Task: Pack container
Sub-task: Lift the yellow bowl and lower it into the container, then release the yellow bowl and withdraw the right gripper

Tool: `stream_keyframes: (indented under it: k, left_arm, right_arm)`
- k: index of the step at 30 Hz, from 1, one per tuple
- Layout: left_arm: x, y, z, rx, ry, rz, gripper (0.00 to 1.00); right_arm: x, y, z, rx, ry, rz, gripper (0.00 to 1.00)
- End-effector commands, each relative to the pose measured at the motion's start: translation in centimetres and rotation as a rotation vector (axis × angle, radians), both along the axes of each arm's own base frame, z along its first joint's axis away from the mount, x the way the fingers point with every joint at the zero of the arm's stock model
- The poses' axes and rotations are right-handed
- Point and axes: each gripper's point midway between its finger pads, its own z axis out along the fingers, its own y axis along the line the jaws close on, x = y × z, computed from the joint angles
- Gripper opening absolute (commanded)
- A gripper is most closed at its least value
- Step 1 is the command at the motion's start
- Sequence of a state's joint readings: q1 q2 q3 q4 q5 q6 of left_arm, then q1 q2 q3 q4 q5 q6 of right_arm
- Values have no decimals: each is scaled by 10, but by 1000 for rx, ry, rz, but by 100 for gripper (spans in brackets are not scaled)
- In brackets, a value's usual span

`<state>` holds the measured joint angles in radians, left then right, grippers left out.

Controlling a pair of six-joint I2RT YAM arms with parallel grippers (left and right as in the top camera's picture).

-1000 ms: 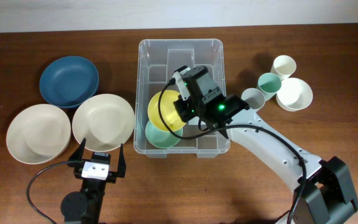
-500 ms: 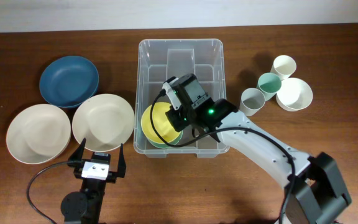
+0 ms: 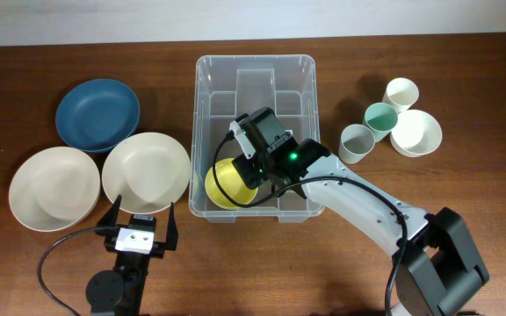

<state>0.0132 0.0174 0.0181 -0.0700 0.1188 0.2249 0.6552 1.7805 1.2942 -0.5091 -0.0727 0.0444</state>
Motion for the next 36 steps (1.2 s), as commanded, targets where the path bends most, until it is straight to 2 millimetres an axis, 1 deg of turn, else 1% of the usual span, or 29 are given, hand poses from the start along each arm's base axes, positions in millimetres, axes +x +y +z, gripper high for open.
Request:
stream_keyframes:
  k: [1, 2, 4, 7, 9, 11, 13, 14, 15, 17, 19, 20, 22, 23, 24, 25, 29, 30, 32, 33, 36]
  left_arm:
    - [0, 0, -2, 16, -1, 2, 99]
    - [0, 0, -2, 16, -1, 2, 99]
    - [0, 0, -2, 16, -1, 2, 99]
    - [0, 0, -2, 16, -1, 2, 99]
    - [0, 0, -3, 16, -1, 2, 99]
    - [0, 0, -2, 16, -1, 2, 99]
    - [0, 0, -2, 16, -1, 3, 99]
    - [0, 0, -2, 16, -1, 2, 99]
    - [0, 0, -2, 16, -1, 2, 99]
    - [0, 0, -2, 16, -1, 2, 100]
    - [0, 0, -2, 16, -1, 2, 99]
    - [0, 0, -2, 16, -1, 2, 99]
    - [0, 0, -2, 16, -1, 2, 99]
    - [0, 0, -2, 16, -1, 2, 99]
    - [0, 0, -3, 16, -1, 2, 99]
    - [0, 0, -2, 16, -1, 3, 99]
    - [0, 0, -2, 16, -1, 2, 99]
    - [0, 0, -2, 16, -1, 2, 99]
    - [0, 0, -2, 16, -1, 2, 99]
    - [0, 0, -2, 16, -1, 2, 99]
    - [0, 0, -2, 16, -1, 2, 100]
  right_arm:
    - [6, 4, 11, 10, -29, -2, 51]
    - [9, 3, 15, 15, -36, -7, 51]
    - [17, -3, 30, 41, -53, -47, 51]
    - [33, -18, 66, 84, -95, -120, 51]
    - [45, -38, 93, 99, -126, -174, 51]
    - [56, -68, 117, 90, -149, -272, 51]
    - [64, -106, 137, 65, -170, -369, 51]
    - [66, -123, 144, 51, -177, -409, 51]
    - [68, -146, 151, 32, -182, -462, 51]
    - [70, -187, 158, 1, -181, -559, 51]
    - [69, -233, 160, -20, -169, -669, 51]
    - [68, -252, 159, -28, -161, -713, 51]
    - [65, -293, 156, -46, -139, -811, 51]
    - [63, -310, 154, -52, -130, -851, 51]
    - [60, -333, 150, -61, -112, -906, 51]
    - [58, -345, 148, -63, -102, -934, 51]
    - [47, -406, 132, -44, -45, -1089, 51]
    - [45, -418, 126, -36, -30, -1124, 51]
    - [43, -433, 117, -23, -10, -1159, 52]
    - [44, -443, 105, 6, 12, -1178, 52]
    - [45, -454, 81, 43, 55, -1193, 52]
